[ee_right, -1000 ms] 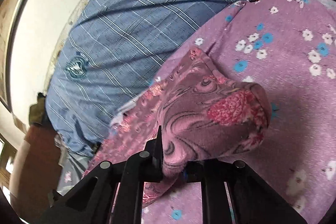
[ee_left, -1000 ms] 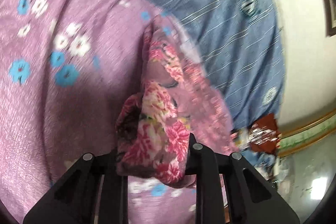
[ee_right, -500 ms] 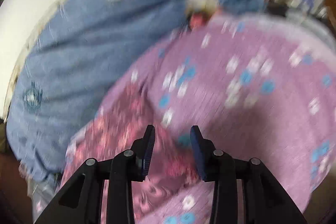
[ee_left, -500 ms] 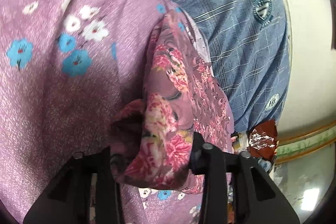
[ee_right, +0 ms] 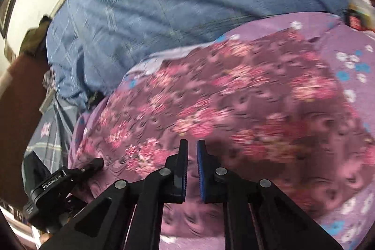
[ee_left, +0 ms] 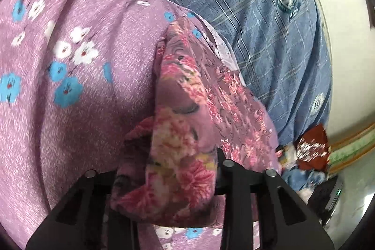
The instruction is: Fold small clothes
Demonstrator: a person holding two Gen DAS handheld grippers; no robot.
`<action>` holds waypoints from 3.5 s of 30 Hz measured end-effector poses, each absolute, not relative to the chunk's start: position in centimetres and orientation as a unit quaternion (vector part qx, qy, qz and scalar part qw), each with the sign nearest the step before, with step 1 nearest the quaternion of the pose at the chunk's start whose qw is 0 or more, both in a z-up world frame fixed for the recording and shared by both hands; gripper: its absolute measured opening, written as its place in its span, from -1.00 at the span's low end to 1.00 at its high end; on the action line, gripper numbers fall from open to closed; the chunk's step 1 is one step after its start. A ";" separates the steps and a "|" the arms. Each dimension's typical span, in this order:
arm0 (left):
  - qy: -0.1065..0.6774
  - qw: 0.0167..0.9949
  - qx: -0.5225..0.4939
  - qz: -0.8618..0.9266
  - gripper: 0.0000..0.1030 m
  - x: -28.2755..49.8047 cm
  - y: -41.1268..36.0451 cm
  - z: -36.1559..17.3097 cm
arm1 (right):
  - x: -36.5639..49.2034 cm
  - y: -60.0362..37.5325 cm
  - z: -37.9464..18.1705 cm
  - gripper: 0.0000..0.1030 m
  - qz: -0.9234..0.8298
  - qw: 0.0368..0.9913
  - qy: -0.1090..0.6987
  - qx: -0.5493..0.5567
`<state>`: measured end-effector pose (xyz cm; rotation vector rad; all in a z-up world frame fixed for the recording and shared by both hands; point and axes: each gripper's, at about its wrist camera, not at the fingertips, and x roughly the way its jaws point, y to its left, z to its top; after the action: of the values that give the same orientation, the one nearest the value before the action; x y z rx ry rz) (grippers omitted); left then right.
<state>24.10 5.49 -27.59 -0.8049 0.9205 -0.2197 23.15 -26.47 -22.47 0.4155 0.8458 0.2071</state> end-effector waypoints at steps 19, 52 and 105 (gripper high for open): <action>0.358 0.911 -0.140 -0.146 -0.58 22.4 -6.3 -16.1 | 22.0 -40.9 -22.6 -0.81 0.061 0.839 0.378 0.386; 0.419 0.895 -0.017 -0.152 0.60 21.4 -14.0 -22.4 | 21.3 -44.4 -21.7 0.43 0.088 0.835 0.392 0.376; 0.421 0.879 0.011 -0.225 0.63 22.9 -15.2 -25.5 | 42.4 -37.6 -26.8 -0.69 0.040 0.794 0.553 0.249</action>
<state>22.87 -15.24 -25.48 0.0234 0.8767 -0.4699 42.44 -37.63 -26.83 0.5352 1.1888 0.0854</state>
